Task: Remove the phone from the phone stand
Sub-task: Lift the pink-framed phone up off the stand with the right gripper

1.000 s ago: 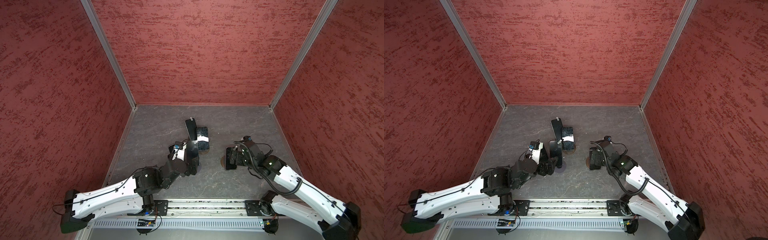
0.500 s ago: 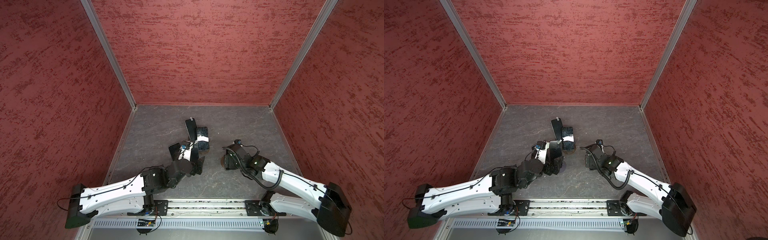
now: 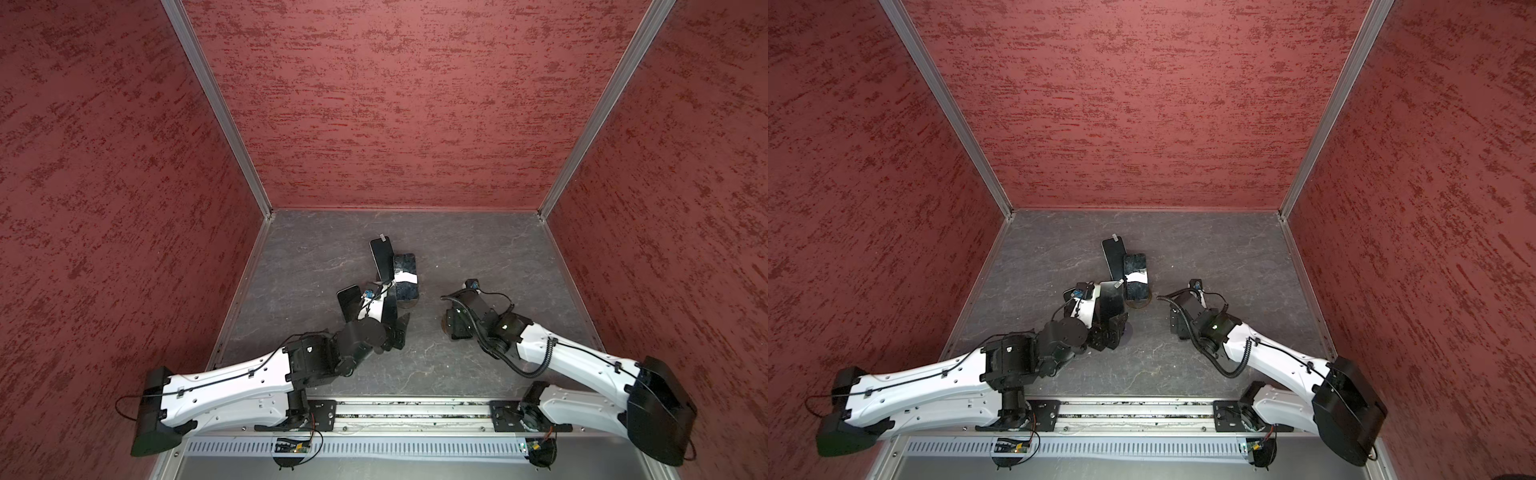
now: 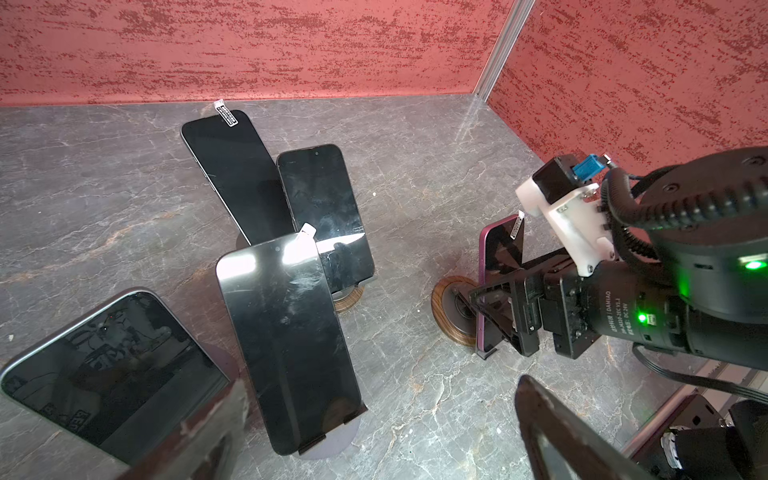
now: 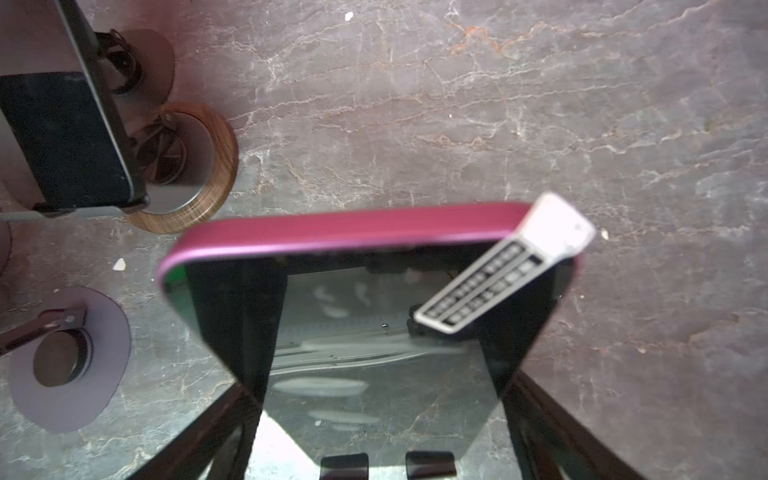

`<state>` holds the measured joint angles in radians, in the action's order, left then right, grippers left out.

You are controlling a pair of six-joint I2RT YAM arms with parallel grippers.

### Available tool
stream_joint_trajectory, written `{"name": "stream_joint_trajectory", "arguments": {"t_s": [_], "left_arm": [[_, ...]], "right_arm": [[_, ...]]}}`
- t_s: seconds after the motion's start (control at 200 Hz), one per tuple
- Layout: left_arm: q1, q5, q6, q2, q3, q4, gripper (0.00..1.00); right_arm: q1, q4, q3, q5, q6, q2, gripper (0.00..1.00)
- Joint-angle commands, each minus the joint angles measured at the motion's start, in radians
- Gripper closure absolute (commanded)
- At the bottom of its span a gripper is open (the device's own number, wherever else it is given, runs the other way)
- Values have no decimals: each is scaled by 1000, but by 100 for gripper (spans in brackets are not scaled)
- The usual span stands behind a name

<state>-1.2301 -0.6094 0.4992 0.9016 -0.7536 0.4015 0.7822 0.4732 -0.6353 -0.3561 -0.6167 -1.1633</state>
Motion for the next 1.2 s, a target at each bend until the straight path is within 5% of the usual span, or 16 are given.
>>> {"name": "stream_joint_trajectory", "arguments": {"t_s": [0.0,0.606,1.192], "left_arm": [[-5,-17,-12,-15,-4,-12,0],[-2,-66,-17,-38,0,22,0],[-3,-89,-5,-71,26,54,0]], "right_arm": [[6,-46,17,-51,-3,-2,13],[6,-76,18,-46,-8,1,44],[6,50,-171,-43,7,62,49]]}}
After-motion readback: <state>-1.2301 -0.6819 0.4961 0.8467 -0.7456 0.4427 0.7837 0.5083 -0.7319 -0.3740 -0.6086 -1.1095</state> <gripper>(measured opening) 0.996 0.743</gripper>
